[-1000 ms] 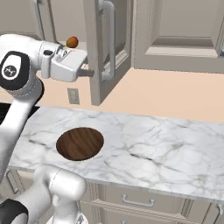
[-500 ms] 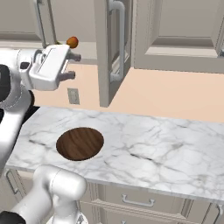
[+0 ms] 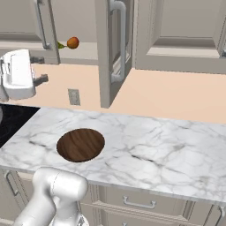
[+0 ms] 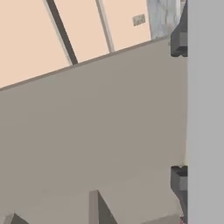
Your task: Open the cabinet. Pick the mango and pear from the cabinet and place them into the bowl. Then close the cabinet.
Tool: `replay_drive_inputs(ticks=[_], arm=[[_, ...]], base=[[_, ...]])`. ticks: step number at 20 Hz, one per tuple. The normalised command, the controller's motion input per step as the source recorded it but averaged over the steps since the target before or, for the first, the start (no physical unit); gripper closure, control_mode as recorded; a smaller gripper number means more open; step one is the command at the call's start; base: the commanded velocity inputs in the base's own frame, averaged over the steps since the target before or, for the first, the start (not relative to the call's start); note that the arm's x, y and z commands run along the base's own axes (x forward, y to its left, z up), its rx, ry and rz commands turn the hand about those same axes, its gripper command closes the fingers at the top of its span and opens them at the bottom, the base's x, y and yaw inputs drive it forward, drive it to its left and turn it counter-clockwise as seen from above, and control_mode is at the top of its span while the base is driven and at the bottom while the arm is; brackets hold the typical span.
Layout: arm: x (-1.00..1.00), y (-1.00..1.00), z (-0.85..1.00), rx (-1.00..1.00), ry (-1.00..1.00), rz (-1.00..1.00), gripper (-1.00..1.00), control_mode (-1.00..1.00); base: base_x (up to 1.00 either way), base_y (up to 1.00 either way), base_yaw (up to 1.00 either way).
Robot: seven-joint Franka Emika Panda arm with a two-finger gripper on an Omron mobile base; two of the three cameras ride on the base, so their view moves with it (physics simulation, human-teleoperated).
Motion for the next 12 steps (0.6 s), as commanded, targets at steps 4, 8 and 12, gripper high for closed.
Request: replay_drive_inputs(ticks=[4, 8, 12], arm=[[0.04, 0.38, 0.17, 0.00, 0.00, 0.45, -1.00, -1.00], [0.10, 0.32, 0.05, 0.00, 0.01, 0.48, -1.00, -1.00], [0.56, 0.41, 0.00, 0.00, 0.14, 0.48, -1.00, -1.00]], base=[[0.00, 0.00, 0.00], [0.00, 0.00, 0.00], [0.00, 0.00, 0.00]])
